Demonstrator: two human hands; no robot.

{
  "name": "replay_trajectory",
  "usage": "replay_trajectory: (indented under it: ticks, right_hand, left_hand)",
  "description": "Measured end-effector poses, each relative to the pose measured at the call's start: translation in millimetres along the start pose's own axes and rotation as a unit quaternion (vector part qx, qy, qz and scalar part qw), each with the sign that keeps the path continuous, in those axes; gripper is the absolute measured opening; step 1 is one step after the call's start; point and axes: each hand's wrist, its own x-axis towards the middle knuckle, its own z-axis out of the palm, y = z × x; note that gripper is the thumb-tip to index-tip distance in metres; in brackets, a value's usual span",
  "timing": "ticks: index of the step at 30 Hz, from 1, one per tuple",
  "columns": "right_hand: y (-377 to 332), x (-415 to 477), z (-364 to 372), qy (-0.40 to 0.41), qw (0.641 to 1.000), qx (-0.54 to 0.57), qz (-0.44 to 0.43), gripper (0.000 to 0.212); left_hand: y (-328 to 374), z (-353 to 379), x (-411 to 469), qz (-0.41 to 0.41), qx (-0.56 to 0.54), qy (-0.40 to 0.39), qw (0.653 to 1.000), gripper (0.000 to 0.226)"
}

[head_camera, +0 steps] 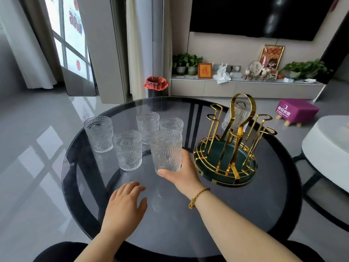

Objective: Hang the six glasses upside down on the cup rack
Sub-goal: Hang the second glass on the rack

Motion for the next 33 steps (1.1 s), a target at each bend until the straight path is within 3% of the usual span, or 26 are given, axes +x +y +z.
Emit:
replay_trajectory:
  ticks: [7,10,15,20,26,30,33]
  right_hand:
    - [-48,-41,-73,-0.029,0.995,0.084,-0.046,0.066]
    - [-65,-60,-115,-0.001,0.996,0.062,-0.065,0.071]
    - [-86,-69,-189,0.067,0.994,0.010,-0.088,0.054]
    - [-98,-62,-265,0.184,0.980,-0.051,-0.052,0.080]
    - [-99,-32,-310,0.172,0.976,-0.132,0.004,0.057]
    - [-96,-7,-310,0.150,0.962,-0.228,0.013,0.057]
    - [-94,13,-309,0.167,0.951,-0.259,0.022,0.066]
  left_hand:
    - [18,-17,8,-0.013,-0.124,0.008,0.992,0.023]
    - [51,-37,24,0.052,-0.166,0.046,0.984,0.024]
    - [124,-73,61,0.179,-0.193,0.072,0.962,0.032]
    - [188,-85,105,0.280,-0.129,0.017,0.951,0.048]
    - [216,-66,146,0.228,0.017,-0.122,0.966,0.077]
    - [211,-50,149,0.191,0.047,-0.186,0.963,0.085]
    - [208,-42,150,0.188,0.051,-0.185,0.963,0.083]
